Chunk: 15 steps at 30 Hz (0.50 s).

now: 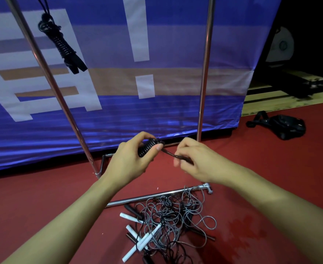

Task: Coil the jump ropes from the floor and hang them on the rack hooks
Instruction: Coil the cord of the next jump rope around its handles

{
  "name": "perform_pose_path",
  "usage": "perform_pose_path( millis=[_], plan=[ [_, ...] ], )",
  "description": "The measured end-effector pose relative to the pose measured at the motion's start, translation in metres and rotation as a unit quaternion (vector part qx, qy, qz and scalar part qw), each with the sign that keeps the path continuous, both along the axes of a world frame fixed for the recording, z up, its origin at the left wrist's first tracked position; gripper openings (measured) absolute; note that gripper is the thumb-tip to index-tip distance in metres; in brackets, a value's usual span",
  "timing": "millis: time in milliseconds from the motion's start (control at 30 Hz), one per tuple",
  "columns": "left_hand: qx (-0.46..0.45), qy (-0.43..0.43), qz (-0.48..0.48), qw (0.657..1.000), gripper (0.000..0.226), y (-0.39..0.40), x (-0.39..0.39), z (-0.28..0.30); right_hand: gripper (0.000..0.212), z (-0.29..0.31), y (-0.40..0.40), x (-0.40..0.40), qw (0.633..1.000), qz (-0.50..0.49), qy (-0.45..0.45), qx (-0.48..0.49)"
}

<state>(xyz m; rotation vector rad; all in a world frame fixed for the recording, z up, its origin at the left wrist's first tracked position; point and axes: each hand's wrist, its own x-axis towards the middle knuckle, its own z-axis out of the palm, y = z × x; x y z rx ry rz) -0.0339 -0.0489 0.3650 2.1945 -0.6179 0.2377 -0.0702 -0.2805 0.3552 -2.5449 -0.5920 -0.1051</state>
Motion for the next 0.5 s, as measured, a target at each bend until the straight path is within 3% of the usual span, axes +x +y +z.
perform_pose_path(
  millis=[167, 300, 500],
  plan=[
    [0.012, 0.003, 0.025, 1.000, 0.022, 0.007, 0.009, -0.006, 0.036, -0.008, 0.012, -0.004, 0.999, -0.004, 0.020, 0.032],
    [0.031, -0.007, 0.042, 0.999, 0.029, 0.013, 0.018, -0.012, 0.005, -0.009, 0.012, -0.004, 0.993, -0.033, 0.060, 0.099],
    [0.067, -0.020, 0.052, 0.996, 0.043, 0.019, 0.026, -0.027, 0.022, -0.019, 0.018, 0.004, 0.992, -0.104, 0.009, 0.064]
  ],
)
